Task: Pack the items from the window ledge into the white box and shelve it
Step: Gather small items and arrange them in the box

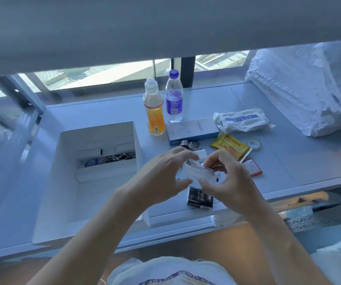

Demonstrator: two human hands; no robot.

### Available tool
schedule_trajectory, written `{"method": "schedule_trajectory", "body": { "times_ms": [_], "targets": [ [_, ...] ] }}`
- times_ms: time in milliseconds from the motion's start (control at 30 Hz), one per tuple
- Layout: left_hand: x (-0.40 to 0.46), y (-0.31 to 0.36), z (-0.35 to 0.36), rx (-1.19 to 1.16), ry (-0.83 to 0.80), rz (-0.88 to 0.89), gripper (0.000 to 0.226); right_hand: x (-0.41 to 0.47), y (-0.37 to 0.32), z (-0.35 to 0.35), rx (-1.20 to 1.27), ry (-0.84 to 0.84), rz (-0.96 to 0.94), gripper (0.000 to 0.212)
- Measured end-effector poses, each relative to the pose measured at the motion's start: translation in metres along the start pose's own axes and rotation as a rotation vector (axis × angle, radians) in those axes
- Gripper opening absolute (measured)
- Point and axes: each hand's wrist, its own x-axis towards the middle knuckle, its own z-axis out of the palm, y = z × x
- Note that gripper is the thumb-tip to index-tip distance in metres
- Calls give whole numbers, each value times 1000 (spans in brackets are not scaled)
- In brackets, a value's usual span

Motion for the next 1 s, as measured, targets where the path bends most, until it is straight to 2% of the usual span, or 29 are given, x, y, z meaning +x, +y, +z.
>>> {"method": "schedule_trajectory", "body": {
  "times_ms": [133, 433, 567, 700, 867, 1000],
  "targets": [
    [-29, -15, -22, -41, 73, -31, 34, 13, -26, 23, 57, -73, -23, 31],
    [-93, -65, -76, -28, 209, -81, 26, 52, -82, 95, 31, -233, -150, 26],
    [-106, -98, -95, 40, 242, -117, 29, 84, -96, 130, -71, -314, -242, 24],
    [-92, -136, -101, 93, 266, -219, 22, 129, -96, 164, -269, -357, -267, 25],
    [-69, -171, -98, 120, 181, -293, 22, 167, -92, 189, -463, -465, -198, 28],
    [-56, -182, -95, 109, 135, -300, 25, 181, -90, 193, -557, -483, -222, 23]
  ]
}}
